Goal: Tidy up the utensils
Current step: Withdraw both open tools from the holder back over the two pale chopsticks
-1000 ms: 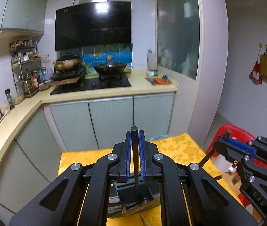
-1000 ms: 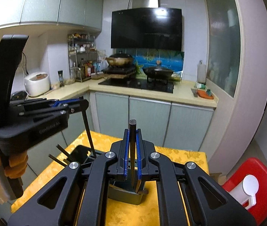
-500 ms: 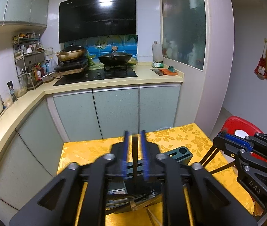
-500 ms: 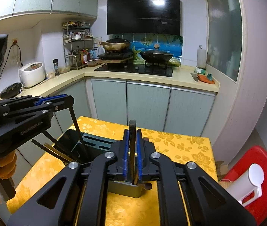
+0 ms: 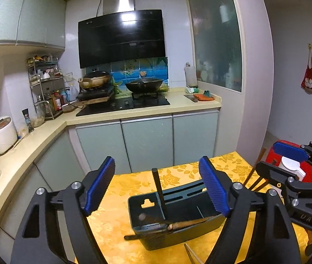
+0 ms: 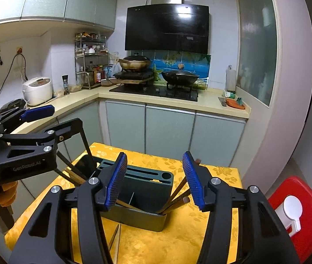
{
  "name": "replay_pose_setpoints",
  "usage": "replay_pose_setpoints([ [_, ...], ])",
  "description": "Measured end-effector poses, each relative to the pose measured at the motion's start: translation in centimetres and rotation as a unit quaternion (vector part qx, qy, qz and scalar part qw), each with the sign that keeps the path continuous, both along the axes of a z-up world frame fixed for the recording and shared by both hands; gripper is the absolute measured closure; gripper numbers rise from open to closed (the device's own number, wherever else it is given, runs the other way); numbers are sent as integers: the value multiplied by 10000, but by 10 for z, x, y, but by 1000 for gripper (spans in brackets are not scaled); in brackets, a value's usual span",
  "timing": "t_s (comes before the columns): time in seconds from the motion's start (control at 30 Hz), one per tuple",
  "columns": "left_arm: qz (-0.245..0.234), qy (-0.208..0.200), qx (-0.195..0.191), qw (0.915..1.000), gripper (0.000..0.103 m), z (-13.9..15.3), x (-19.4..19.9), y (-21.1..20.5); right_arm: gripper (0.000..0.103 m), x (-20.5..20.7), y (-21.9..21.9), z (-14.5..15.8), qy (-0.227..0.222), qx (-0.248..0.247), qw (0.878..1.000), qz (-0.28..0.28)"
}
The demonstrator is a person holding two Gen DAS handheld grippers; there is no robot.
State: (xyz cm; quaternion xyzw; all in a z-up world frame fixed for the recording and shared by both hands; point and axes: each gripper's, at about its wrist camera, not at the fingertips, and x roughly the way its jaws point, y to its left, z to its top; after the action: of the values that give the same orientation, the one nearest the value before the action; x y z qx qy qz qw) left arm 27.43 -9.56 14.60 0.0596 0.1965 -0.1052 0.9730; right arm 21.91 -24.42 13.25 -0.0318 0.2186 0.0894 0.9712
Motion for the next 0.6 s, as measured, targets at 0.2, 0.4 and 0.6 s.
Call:
replay_pose_setpoints([
  [0.2, 67, 67, -116, 9999, 24, -10, -19, 15, 52, -18, 1, -2, -114, -35, 9999, -31],
  [0.4, 154, 150, -98, 9997, 24, -29, -43, 28, 52, -37, 2, -10, -198, -109, 9997, -28],
  [0.6, 285, 231, -71, 9993, 24, -57, -73, 40, 52, -63, 4, -27, -275, -202, 9994, -112],
])
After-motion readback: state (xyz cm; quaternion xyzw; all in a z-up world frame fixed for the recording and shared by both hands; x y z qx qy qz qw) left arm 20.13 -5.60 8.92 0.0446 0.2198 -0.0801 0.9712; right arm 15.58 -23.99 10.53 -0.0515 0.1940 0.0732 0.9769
